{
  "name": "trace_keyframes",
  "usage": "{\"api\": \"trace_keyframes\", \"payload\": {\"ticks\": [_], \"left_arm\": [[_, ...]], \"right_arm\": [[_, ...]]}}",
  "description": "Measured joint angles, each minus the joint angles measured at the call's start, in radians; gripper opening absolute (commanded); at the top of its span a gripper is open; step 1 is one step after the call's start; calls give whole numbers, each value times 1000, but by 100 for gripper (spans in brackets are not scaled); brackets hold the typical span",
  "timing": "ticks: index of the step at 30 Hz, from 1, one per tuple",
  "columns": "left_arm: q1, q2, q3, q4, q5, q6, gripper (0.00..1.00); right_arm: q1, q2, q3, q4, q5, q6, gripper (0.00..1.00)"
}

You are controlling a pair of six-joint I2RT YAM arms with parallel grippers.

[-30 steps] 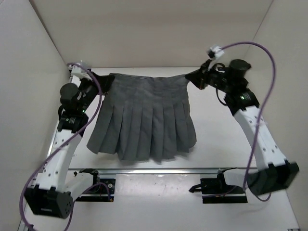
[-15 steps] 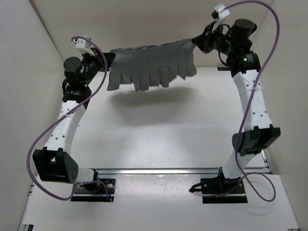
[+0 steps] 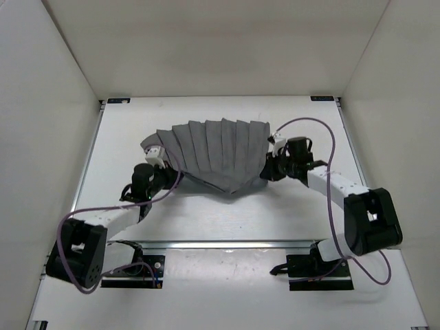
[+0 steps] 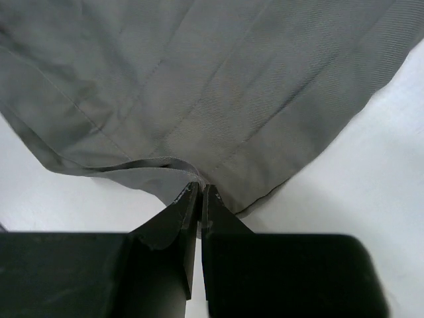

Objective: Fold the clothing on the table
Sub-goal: Flatten the skirt out, then fold the skirt

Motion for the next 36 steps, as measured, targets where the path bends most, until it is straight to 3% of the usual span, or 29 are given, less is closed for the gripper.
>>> {"api": "trace_keyframes", "payload": {"ticks": [6,10,14,19,24,27,36], "left_arm": [[-98,-238,-157,47,-76,-72,12],[-103,-425,-285,82,-103,-124,6],[-72,-650,-333,-19,-117,-140,1],[-57,-923,-332,-128,-120,-144,0],[-57,-939,-332,-232,-110,-146,0],[-56,-911,-332,-291,-116,-139,0],[3,-715,-214,-464,-210,-128,0]], "right_arm": [[137,-258,-248,126,103,62,0],[198,-446,-403,211,153,92,0],[296,-592,-499,205,236,108,0],[405,-727,-503,173,325,133,0],[441,-861,-506,148,377,147,0],[383,-864,-499,136,341,146,0],[207,-547,-303,150,163,79,0]]}}
